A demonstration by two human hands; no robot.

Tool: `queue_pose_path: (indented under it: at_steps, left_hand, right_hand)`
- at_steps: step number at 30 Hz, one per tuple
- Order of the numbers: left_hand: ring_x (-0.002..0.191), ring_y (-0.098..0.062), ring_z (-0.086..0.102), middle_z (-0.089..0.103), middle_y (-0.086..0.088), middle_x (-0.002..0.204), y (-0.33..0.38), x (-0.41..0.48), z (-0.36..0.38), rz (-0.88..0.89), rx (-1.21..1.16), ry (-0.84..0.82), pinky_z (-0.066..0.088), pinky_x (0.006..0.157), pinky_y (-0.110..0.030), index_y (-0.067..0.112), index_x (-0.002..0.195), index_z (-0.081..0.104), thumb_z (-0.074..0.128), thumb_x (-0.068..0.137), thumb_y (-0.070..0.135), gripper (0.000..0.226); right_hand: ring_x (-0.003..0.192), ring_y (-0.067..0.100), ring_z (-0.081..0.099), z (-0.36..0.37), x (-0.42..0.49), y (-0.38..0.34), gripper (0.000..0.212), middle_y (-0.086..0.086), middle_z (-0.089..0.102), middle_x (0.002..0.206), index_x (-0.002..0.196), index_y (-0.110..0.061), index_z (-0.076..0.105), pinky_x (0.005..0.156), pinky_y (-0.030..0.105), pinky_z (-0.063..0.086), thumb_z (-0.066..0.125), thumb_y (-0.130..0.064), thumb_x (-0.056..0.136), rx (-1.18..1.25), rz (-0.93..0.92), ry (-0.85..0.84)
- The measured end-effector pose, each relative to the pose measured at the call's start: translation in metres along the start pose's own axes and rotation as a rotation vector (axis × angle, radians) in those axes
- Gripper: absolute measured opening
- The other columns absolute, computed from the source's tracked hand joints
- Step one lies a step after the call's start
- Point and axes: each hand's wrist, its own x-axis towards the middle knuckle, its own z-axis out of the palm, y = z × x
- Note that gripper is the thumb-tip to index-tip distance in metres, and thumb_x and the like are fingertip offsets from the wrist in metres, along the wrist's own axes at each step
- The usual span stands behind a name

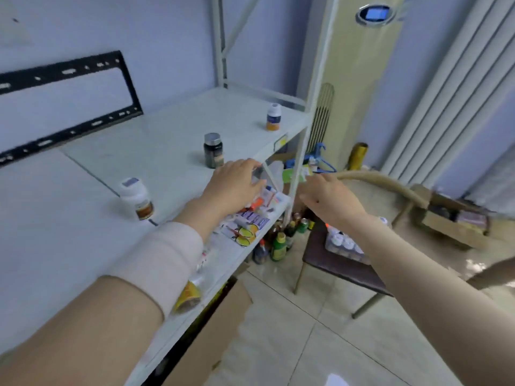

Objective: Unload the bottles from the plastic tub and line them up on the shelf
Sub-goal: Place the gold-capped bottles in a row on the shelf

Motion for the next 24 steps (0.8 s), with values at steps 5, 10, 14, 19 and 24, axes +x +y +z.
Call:
queue_pose_path:
  at_steps: [5, 10, 14, 19, 24]
  left_hand:
    - [0.131, -0.026, 0.039, 0.042, -0.004, 0.143, 0.083, 0.074, 0.075, 0.153, 0.003, -0.202, 0.034, 0.103, -0.040, 0.020, 0.137, 0.037, 0.042, 0.094, 0.039, 0.047]
    - [0.131, -0.025, 0.039, 0.044, -0.004, 0.142, 0.136, 0.154, 0.141, 0.303, -0.005, -0.290, 0.032, 0.105, -0.041, 0.020, 0.136, 0.038, 0.041, 0.094, 0.041, 0.047]
    - [0.128, -0.026, 0.041, 0.046, -0.004, 0.140, 0.164, 0.200, 0.189, 0.378, -0.041, -0.394, 0.032, 0.102, -0.040, 0.019, 0.135, 0.039, 0.040, 0.095, 0.038, 0.044]
    - [0.127, -0.027, 0.041, 0.048, -0.007, 0.136, 0.190, 0.244, 0.252, 0.402, -0.047, -0.571, 0.030, 0.100, -0.038, 0.017, 0.132, 0.043, 0.042, 0.094, 0.037, 0.043]
    - [0.125, -0.027, 0.041, 0.047, -0.007, 0.137, 0.211, 0.285, 0.323, 0.343, -0.084, -0.684, 0.031, 0.094, -0.035, 0.018, 0.131, 0.043, 0.043, 0.094, 0.034, 0.040]
  right_hand:
    - [0.124, 0.031, 0.046, 0.003, -0.016, 0.117, 0.047, 0.010, 0.044, 0.138, 0.136, -0.013, 0.040, 0.093, 0.039, 0.040, 0.049, -0.030, 0.092, 0.022, 0.284, 0.009]
    - [0.127, 0.030, 0.045, 0.004, -0.002, 0.210, 0.047, 0.010, 0.046, 0.138, 0.134, -0.014, 0.043, 0.098, 0.039, 0.039, 0.051, -0.031, 0.091, 0.021, 0.509, 0.032]
    - [0.125, 0.031, 0.045, 0.008, 0.010, 0.261, 0.048, 0.011, 0.046, 0.137, 0.135, -0.014, 0.042, 0.096, 0.039, 0.039, 0.050, -0.032, 0.092, -0.010, 0.653, -0.002]
    - [0.130, 0.028, 0.042, 0.038, 0.026, 0.320, 0.051, 0.010, 0.044, 0.140, 0.137, -0.012, 0.040, 0.102, 0.036, 0.035, 0.051, -0.033, 0.092, 0.055, 0.757, -0.046]
    - [0.128, 0.031, 0.044, 0.083, 0.048, 0.388, 0.052, 0.015, 0.046, 0.138, 0.135, -0.009, 0.042, 0.105, 0.039, 0.037, 0.054, -0.031, 0.089, 0.206, 0.845, -0.099]
